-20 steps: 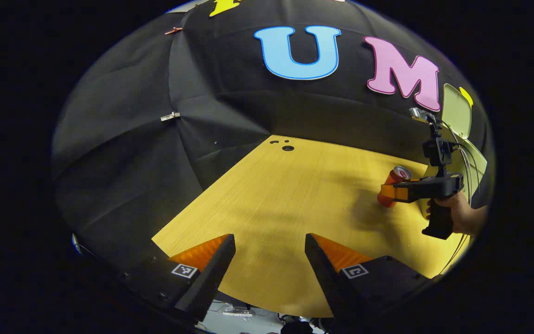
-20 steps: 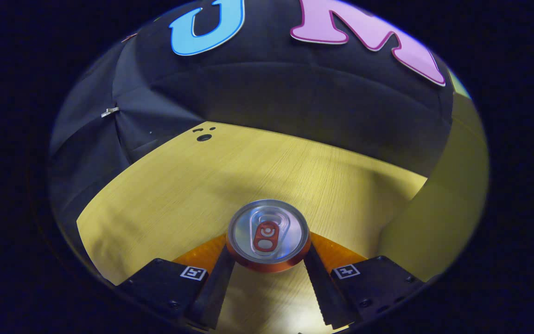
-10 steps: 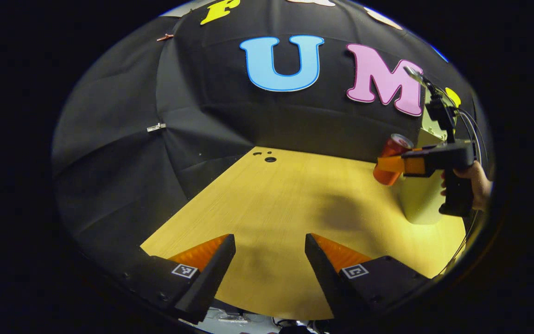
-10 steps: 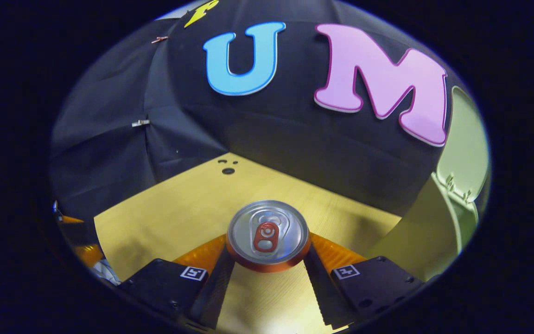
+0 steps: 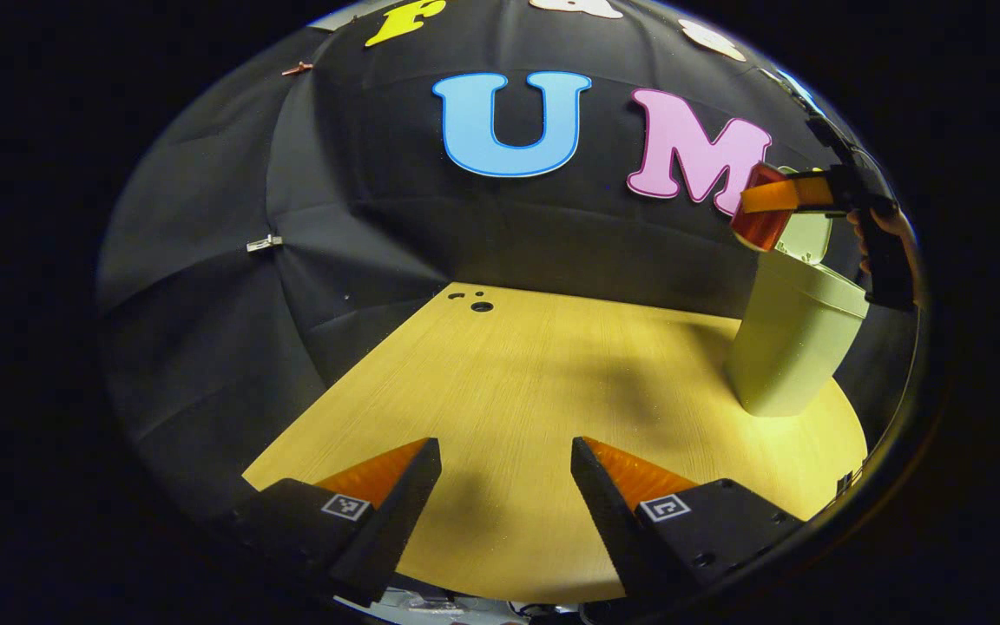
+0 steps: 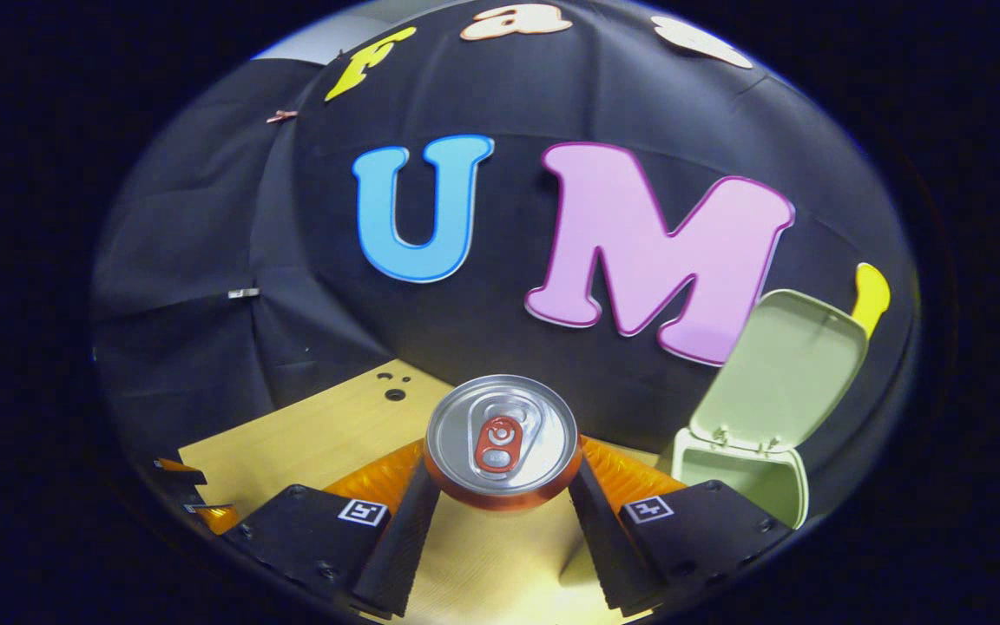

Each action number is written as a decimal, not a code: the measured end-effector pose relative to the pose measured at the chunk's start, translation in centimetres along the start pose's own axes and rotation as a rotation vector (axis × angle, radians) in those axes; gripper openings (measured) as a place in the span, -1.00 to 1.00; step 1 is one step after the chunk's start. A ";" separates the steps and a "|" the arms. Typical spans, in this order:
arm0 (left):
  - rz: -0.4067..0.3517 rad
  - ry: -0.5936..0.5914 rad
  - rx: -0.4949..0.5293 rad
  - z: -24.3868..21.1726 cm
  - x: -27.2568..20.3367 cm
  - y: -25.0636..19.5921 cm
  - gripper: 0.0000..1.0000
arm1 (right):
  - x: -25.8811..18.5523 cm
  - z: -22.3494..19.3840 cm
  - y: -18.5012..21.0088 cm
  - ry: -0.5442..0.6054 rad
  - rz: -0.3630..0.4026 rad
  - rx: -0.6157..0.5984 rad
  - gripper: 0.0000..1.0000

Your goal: Press the lid of the desktop garbage bin to open it, pick up the crumpled paper on the desktop and throw it into the bin, then pick up the pop can on the desktop and drop it into the bin, and finally close the garbage bin lid.

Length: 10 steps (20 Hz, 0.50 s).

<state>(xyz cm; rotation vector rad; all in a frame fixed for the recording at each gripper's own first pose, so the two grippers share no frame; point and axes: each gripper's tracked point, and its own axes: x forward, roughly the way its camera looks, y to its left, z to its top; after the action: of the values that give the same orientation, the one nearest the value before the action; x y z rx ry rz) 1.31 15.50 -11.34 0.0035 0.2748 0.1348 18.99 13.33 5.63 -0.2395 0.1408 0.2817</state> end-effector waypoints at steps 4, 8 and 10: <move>-0.046 0.002 -0.017 -0.2 0.5 0.6 0.94 | -2.4 1.6 -4.7 -0.024 -0.108 -0.015 0.65; -0.091 0.014 0.015 -1.1 0.7 1.4 0.94 | -4.2 3.0 -9.4 -0.034 -0.219 0.005 0.65; -0.082 0.022 0.026 -1.9 0.8 2.6 0.94 | -4.9 3.2 -11.5 -0.037 -0.268 0.012 0.65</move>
<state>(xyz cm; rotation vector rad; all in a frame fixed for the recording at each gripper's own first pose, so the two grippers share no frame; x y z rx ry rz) 1.20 18.16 -13.38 0.0163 0.2985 0.0494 18.01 2.11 12.05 -0.2382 0.0728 0.0186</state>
